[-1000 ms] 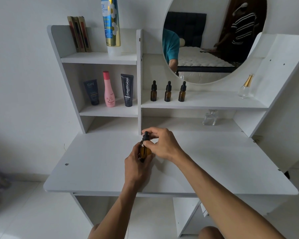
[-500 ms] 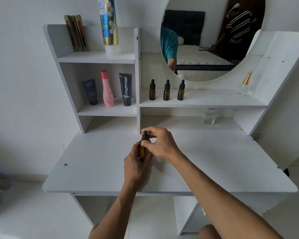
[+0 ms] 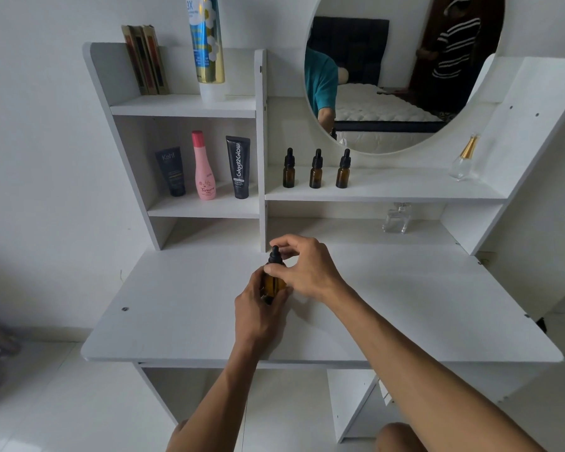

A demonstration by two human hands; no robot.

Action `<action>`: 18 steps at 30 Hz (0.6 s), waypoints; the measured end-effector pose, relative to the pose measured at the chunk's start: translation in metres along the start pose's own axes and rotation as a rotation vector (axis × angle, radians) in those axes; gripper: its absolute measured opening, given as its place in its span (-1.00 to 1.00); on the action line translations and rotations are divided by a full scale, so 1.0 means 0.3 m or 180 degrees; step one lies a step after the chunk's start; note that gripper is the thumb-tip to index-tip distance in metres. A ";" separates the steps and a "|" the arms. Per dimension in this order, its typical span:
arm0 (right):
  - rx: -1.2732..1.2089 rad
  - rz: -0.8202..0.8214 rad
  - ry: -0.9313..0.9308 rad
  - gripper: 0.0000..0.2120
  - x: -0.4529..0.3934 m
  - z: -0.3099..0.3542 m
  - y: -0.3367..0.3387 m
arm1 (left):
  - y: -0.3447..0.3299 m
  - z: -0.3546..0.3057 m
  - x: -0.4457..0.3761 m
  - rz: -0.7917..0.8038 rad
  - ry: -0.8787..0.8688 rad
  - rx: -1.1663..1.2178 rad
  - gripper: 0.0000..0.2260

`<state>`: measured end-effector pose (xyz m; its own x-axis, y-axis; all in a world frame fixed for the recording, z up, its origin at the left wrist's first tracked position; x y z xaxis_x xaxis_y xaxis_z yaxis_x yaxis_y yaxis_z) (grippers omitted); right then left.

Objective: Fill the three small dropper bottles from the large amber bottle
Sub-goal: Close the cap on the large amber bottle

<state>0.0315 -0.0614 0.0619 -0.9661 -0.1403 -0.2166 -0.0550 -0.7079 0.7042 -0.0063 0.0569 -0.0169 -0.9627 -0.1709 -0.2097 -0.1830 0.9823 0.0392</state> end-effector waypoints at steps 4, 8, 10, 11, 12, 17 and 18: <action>0.0009 0.0060 0.0006 -0.63 -0.001 -0.002 0.001 | 0.000 0.002 -0.004 -0.0015 -0.0019 -0.0052 -0.65; 0.0085 0.0082 0.0016 -0.61 -0.001 -0.001 0.005 | -0.001 0.005 -0.003 -0.0006 -0.0022 -0.0038 -0.64; 0.0110 0.0087 0.0030 -0.61 0.001 -0.001 0.003 | -0.002 0.006 -0.003 -0.0011 -0.0016 -0.0035 -0.65; 0.0100 0.0060 0.0024 -0.61 0.001 -0.001 0.001 | -0.003 0.007 -0.003 -0.0013 -0.0001 -0.0033 -0.66; 0.0089 0.0028 0.0022 -0.62 -0.001 -0.001 -0.001 | -0.003 0.008 -0.004 -0.0017 0.0008 -0.0035 -0.67; 0.0097 -0.0043 0.0001 -0.63 -0.005 0.000 -0.003 | -0.002 0.010 -0.003 -0.0037 0.0022 -0.0062 -0.67; 0.0088 -0.0048 0.0003 -0.63 -0.004 -0.001 -0.004 | -0.003 0.009 -0.003 -0.0032 0.0012 -0.0056 -0.66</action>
<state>0.0326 -0.0606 0.0613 -0.9649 -0.1303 -0.2280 -0.0767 -0.6905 0.7193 -0.0047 0.0564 -0.0193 -0.9615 -0.1812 -0.2066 -0.1962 0.9791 0.0543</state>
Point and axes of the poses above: each hand's wrist, its own x-axis away from the middle knuckle, its own y-axis out of the back of the hand, z = x × y, the point moved 1 cm from there along -x, towards the middle knuckle, and after that the axes turned 10 degrees about x, right-handed, at the moved point
